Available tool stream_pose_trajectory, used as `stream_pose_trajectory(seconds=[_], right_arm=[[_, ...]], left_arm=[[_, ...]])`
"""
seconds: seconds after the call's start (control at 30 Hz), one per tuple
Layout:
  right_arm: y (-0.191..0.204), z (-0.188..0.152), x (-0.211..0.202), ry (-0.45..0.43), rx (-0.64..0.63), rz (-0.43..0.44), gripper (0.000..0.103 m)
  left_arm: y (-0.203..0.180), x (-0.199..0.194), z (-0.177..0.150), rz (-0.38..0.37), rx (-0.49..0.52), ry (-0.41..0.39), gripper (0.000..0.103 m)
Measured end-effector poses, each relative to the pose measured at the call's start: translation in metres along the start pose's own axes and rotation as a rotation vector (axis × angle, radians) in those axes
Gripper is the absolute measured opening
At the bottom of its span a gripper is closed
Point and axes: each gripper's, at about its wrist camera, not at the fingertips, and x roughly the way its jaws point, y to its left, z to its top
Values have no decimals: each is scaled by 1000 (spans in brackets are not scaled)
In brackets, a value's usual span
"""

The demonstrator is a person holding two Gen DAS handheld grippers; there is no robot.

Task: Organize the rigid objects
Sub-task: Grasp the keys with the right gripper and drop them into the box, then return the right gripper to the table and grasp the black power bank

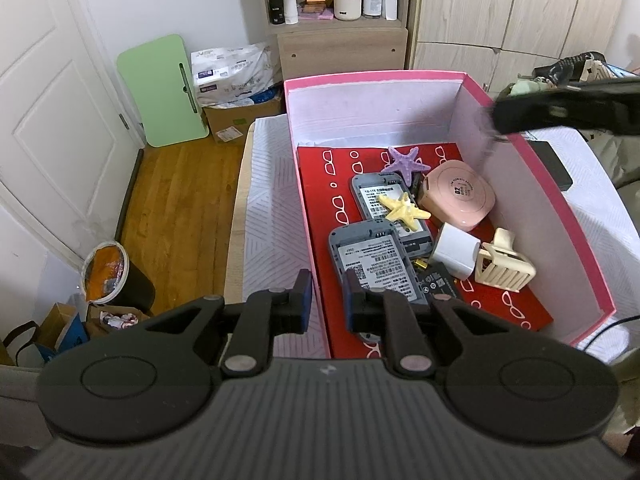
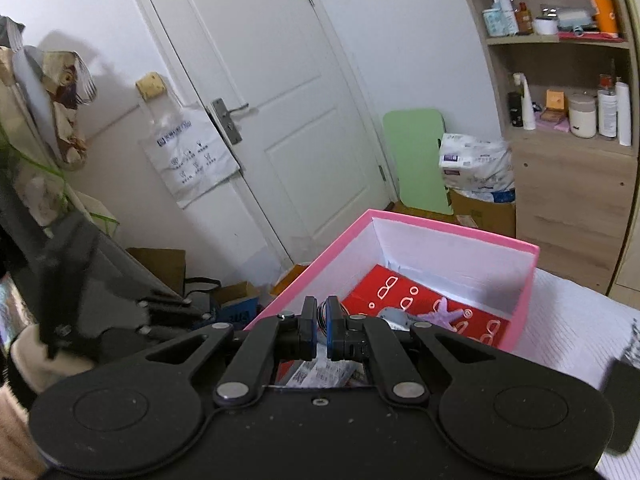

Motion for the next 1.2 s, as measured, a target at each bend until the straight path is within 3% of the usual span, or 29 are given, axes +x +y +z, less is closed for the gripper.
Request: stream_pose_trajectory(seconds=[0.3,0.5,0.6,0.67,0.8,1.2], right_arm=[[-3,21,71,106,90,91,6],[-10,19,120,188,89,-6,6],[-16,21,123,161,91,-87,13],[-15,21,117,160,73,-115,14],[-12,24,89,134,69,-82,25],[-11,-7,-49,-33,-23,-155,41]], left_arm=[[5,0,1,-21,-15,4,14],[6,0,-1,-31,-9,-5,14],[7,1,0,-36,-9,-5,14],[6,0,-1,-37,-6,-7,14],[10,1,-2,-53,-15,-13,14],[10,0,-2,-50,-23,-14,14]])
